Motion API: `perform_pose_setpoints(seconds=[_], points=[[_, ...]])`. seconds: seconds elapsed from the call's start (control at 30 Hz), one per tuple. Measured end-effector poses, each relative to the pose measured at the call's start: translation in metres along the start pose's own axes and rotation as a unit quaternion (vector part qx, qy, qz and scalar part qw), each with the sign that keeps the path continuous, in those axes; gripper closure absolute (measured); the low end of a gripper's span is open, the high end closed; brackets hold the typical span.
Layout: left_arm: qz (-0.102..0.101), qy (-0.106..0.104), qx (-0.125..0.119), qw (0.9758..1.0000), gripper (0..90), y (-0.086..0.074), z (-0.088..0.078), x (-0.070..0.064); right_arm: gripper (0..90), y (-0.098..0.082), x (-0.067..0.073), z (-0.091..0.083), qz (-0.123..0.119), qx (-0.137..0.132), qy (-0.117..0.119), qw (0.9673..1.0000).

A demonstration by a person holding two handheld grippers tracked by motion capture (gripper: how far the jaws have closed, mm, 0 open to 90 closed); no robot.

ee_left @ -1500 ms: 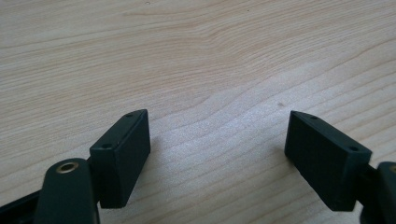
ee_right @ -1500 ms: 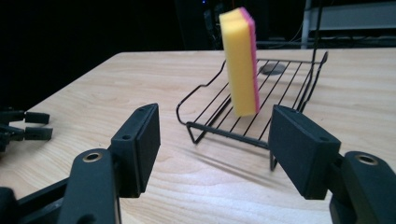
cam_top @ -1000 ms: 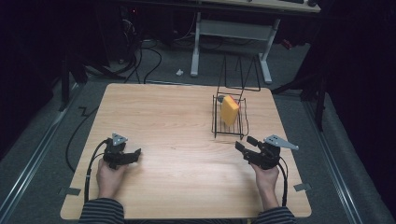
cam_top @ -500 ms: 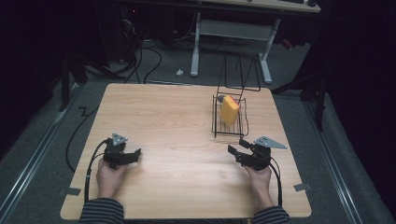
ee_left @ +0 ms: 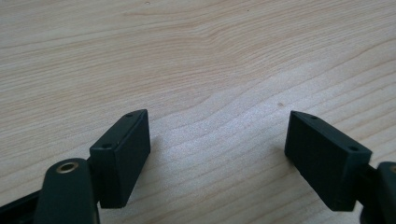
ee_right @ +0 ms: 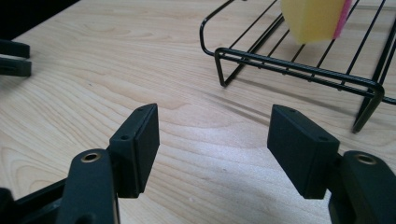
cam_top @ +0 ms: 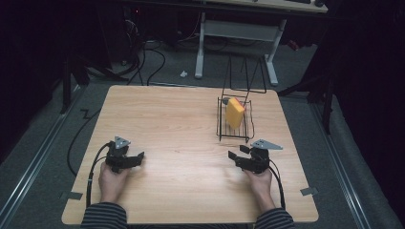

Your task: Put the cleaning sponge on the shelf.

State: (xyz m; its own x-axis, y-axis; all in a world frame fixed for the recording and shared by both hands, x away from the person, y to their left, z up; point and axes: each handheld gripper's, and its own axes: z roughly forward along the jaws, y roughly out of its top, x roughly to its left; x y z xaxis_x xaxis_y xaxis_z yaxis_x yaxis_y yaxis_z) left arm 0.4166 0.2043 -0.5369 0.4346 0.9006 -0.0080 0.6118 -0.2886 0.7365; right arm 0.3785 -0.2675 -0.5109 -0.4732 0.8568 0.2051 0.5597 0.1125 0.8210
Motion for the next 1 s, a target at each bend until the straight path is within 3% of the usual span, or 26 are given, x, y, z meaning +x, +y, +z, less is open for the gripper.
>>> perform_pose_setpoints(seconds=[0.4, 0.67, 0.8, 0.83, 1.0], points=[[0.000, 0.000, 0.000, 1.0000, 22.9, 0.000, 0.000, 0.000, 34.8, -0.001, -0.002, 0.013, -0.028, 0.030, -0.044, 0.9982], [0.000, 0.000, 0.000, 1.0000, 22.9, 0.000, 0.000, 0.000, 35.0, -0.003, -0.004, 0.019, -0.030, 0.044, -0.059, 0.9969], [0.000, 0.000, 0.000, 1.0000, 22.9, 0.000, 0.000, 0.000, 35.0, -0.002, -0.003, 0.020, -0.040, 0.048, -0.071, 0.9955], [0.000, 0.000, 0.000, 1.0000, 22.9, 0.000, 0.000, 0.000, 34.9, -0.002, -0.001, 0.022, -0.059, 0.057, -0.086, 0.9930], [0.000, 0.000, 0.000, 1.0000, 22.9, 0.000, 0.000, 0.000, 34.8, -0.002, 0.001, 0.028, -0.074, 0.072, -0.094, 0.9903]])
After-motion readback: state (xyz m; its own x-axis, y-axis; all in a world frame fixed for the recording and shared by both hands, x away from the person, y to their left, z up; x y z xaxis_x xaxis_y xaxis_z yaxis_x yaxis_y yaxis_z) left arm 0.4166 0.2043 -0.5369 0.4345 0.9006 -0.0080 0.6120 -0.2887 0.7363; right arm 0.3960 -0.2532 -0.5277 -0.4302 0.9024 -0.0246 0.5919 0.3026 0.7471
